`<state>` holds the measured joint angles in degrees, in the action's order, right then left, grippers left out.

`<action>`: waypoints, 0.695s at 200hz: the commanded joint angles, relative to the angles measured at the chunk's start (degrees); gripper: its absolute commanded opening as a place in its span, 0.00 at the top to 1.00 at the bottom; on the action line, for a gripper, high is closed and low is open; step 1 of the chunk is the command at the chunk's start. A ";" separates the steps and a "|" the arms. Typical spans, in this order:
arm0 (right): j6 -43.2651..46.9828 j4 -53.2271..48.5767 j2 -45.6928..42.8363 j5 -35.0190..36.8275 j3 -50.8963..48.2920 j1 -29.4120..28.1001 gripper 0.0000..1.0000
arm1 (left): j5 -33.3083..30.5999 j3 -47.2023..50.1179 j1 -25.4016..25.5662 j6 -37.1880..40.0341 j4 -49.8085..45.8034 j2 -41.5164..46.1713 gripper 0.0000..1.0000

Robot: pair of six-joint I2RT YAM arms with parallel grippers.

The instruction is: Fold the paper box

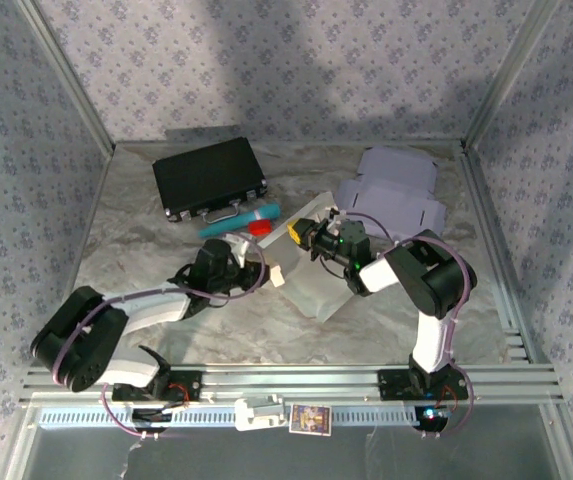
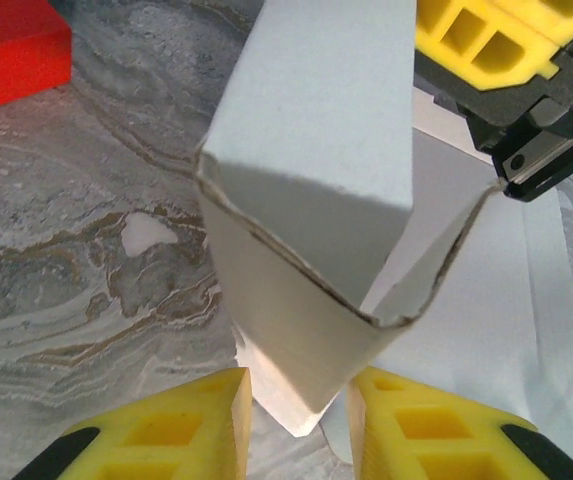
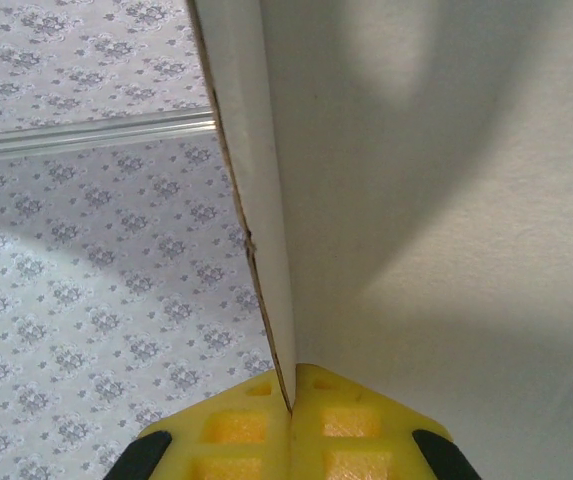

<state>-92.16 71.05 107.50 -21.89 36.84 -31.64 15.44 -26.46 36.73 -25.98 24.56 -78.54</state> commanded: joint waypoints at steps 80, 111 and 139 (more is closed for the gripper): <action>-1.26 -1.30 0.42 0.42 0.69 -0.45 1.00 | -11.12 -7.61 2.97 -0.39 -5.40 -3.52 0.64; -1.41 -3.05 -0.75 1.96 1.04 -0.68 1.00 | -18.50 -9.56 6.09 -1.74 -8.80 -4.63 0.64; -1.70 -4.33 -1.63 3.04 1.15 -0.92 1.00 | -24.33 -11.31 7.67 -3.41 -12.42 -5.86 0.65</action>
<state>-92.84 70.11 107.35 -18.94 37.28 -31.46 -0.97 -35.09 43.38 -27.70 15.51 -82.96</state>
